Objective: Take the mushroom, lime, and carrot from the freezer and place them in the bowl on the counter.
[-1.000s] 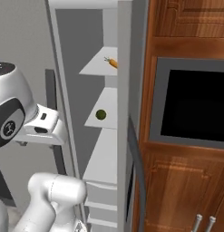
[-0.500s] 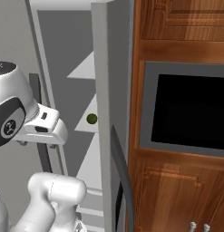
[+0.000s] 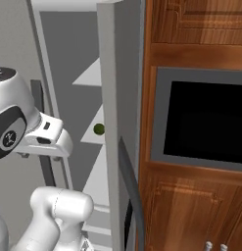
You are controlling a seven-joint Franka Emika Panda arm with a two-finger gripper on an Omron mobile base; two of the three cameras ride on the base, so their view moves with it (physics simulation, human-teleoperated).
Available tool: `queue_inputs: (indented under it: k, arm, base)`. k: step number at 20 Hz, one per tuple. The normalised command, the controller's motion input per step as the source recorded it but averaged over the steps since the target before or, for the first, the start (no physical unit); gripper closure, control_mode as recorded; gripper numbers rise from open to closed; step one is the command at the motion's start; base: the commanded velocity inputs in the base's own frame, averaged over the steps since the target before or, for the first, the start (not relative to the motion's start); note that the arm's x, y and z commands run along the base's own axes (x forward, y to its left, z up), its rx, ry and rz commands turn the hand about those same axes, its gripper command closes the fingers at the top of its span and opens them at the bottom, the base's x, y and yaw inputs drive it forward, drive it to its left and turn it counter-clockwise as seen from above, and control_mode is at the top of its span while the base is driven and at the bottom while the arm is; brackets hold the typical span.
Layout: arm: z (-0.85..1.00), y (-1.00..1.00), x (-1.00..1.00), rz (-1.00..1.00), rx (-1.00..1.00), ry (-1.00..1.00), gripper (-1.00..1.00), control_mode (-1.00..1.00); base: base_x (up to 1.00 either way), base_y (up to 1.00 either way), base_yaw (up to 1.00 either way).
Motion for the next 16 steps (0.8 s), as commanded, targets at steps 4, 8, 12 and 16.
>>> queue_inputs:
  k: [4,8,12,16]
  arm:
    - [0.0,0.0,0.0,0.0,0.0,0.0,-1.0,1.0]
    - [0.0,0.0,0.0,0.0,0.0,0.0,-1.0,1.0]
    - [0.0,0.0,0.0,0.0,0.0,0.0,-1.0,1.0]
    - [0.0,0.0,0.0,0.0,0.0,0.0,-1.0,-1.0]
  base:
    - [0.55,-0.13,0.0]
    - [0.52,-0.08,0.0]
    - [0.51,-0.03,0.0]
    - [0.04,0.0,0.0]
